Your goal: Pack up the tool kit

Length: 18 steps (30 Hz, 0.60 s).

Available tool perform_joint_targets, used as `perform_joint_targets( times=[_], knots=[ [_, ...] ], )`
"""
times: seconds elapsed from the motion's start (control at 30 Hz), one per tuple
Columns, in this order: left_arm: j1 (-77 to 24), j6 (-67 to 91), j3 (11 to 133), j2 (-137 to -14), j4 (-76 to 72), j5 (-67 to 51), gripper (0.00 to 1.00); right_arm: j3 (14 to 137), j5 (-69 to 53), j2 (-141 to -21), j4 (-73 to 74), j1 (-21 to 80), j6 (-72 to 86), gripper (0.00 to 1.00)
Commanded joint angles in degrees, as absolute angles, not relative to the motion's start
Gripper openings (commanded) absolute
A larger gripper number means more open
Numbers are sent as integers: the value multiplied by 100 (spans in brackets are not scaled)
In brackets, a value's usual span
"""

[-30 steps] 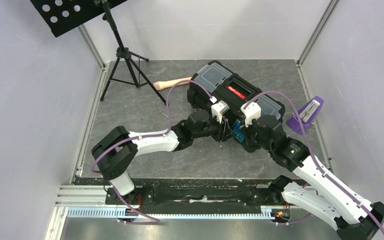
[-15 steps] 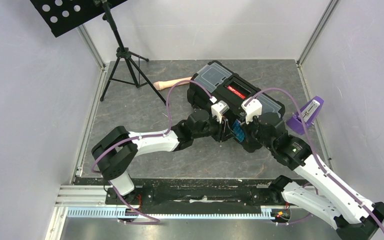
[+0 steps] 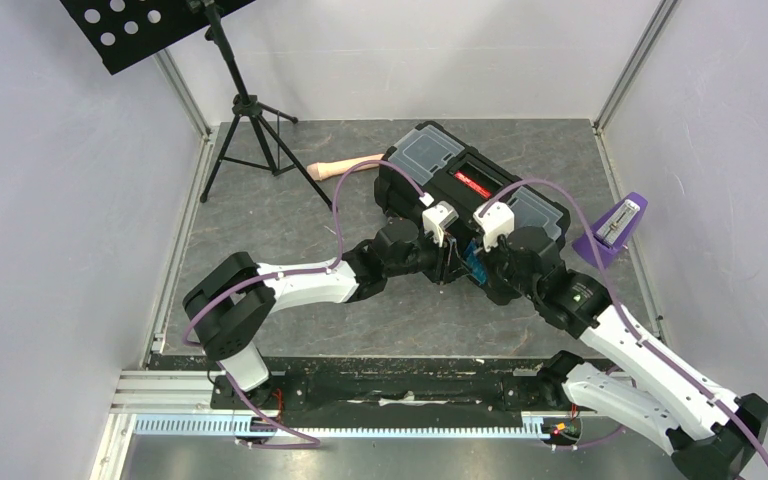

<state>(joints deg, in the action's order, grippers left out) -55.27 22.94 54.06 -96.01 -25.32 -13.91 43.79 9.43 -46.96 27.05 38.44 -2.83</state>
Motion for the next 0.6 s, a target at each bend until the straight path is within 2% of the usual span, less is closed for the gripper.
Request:
perform_joint_targets(
  times=[0.0,0.23,0.4,0.57],
  knots=[
    [-5528,2399,5600,-9409,-2585,-1301,43,4080,1214,-4683,2631,3789,-334,4],
    [-5528,2456,5300,-9091,-2557,-1194,51,3816,1187,-4632,2633,3763,-260,3],
    [-5526,2559,5068,-8907,-2491,-1030,61,3879,961,-4584,2715,3762,-177,3],
    [-5528,2731,5156,-9028,-2484,-1077,61,4161,853,-4542,2769,3766,-184,5]
  ],
)
